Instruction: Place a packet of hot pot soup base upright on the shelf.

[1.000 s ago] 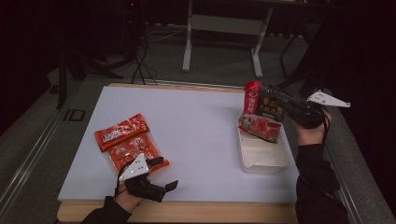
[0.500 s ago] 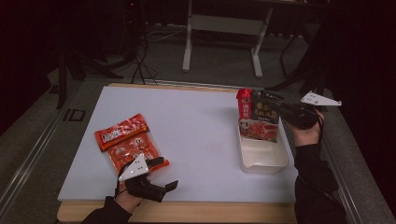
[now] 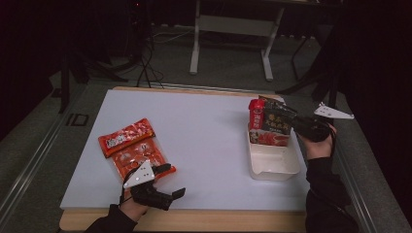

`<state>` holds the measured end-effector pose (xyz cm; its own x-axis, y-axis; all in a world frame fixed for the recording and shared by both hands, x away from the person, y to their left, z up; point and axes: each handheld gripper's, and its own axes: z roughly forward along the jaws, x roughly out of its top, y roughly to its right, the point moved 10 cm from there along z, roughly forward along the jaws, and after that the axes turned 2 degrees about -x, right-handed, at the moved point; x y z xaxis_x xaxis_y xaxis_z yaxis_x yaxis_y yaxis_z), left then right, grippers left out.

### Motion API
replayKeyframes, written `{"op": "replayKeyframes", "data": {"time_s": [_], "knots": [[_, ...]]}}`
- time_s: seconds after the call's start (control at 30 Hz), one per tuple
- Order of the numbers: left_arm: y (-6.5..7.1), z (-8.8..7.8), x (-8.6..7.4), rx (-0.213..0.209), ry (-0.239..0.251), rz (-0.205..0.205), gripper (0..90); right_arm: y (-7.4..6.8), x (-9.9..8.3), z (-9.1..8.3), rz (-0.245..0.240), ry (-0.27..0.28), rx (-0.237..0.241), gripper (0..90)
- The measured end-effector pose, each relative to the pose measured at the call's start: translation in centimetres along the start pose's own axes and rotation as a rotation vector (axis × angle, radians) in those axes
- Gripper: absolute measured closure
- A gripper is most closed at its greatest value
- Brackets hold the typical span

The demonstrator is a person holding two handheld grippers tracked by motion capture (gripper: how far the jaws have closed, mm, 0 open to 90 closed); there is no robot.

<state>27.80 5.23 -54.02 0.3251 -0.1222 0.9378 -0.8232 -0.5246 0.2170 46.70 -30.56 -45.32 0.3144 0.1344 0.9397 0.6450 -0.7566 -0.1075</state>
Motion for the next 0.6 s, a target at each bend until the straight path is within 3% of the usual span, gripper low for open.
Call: {"op": "replayKeyframes", "data": {"time_s": [0.17,0.3,0.4,0.6], "knots": [[-0.1,0.0,0.0,0.003,-0.002,0.029,1.4,0.2,-0.4,-0.7,-0.001,-0.019,-0.03,62.0],[-0.1,-0.2,0.5,-0.004,0.031,0.032,1.4,-0.1,0.4,-1.5,-0.018,-0.018,-0.065,50.4],[0.0,-0.2,0.6,-0.019,0.025,0.009,1.7,-0.7,1.5,-2.2,-0.041,0.0,-0.078,46.1],[0.2,-0.1,-0.1,-0.011,-0.045,-0.022,2.7,-2.0,4.0,-3.6,-0.108,0.051,-0.119,38.9]]}}
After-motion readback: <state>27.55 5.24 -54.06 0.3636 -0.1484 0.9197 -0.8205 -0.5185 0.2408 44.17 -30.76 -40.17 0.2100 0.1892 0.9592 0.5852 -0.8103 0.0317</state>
